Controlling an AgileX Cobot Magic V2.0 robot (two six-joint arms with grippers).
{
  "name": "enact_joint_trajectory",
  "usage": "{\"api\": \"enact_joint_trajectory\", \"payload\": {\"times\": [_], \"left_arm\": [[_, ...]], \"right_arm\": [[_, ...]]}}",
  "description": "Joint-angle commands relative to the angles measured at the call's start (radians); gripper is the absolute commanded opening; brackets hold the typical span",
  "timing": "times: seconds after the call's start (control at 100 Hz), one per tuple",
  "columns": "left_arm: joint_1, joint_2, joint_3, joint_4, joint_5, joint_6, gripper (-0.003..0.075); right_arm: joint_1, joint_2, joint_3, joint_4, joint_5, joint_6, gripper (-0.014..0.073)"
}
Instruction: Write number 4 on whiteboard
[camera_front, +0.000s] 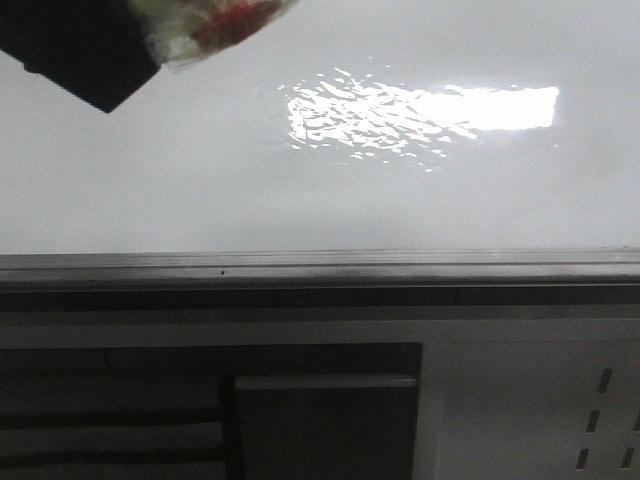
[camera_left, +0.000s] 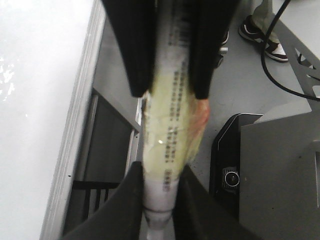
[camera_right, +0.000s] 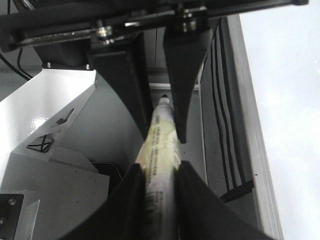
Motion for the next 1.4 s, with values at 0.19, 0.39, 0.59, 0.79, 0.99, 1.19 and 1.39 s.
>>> {"api": "enact_joint_trajectory", "payload": {"times": [0.19, 0.39, 0.59, 0.79, 0.99, 1.19, 1.39], "left_arm": [[-0.006, -0.023, -0.037, -0.02, -0.049, -0.002, 0.0218], [0.035, -0.066, -0.037, 0.059, -0.061, -0.108, 0.0377], [0.164, -0.197, 0.004, 0.067, -0.066, -0.207, 0.0376], [0.322, -0.336, 0.158, 0.04, -0.141, -0.248, 0.0376], [0.394, -0.397, 0.253, -0.026, -0.256, -0.248, 0.0376], [0.395, -0.397, 0.255, -0.028, -0.266, -0.248, 0.0376], [0.395, -0.397, 0.255, -0.028, -0.294, -0.248, 0.0375]], "right_arm": [[0.002, -0.019, -0.035, 0.046, -0.01, -0.014, -0.0064], [0.002, -0.05, -0.038, -0.146, -0.071, 0.18, -0.0064], [-0.006, -0.153, -0.025, -0.501, -0.082, 0.64, -0.0064], [-0.128, -0.294, 0.101, -0.574, -0.143, 0.871, -0.0064], [-0.17, -0.355, 0.183, -0.571, -0.254, 0.882, -0.0064], [-0.174, -0.33, 0.162, -0.487, -0.277, 0.882, -0.0064], [-0.28, -0.226, 0.033, -0.358, -0.093, 0.807, -0.0064]]}}
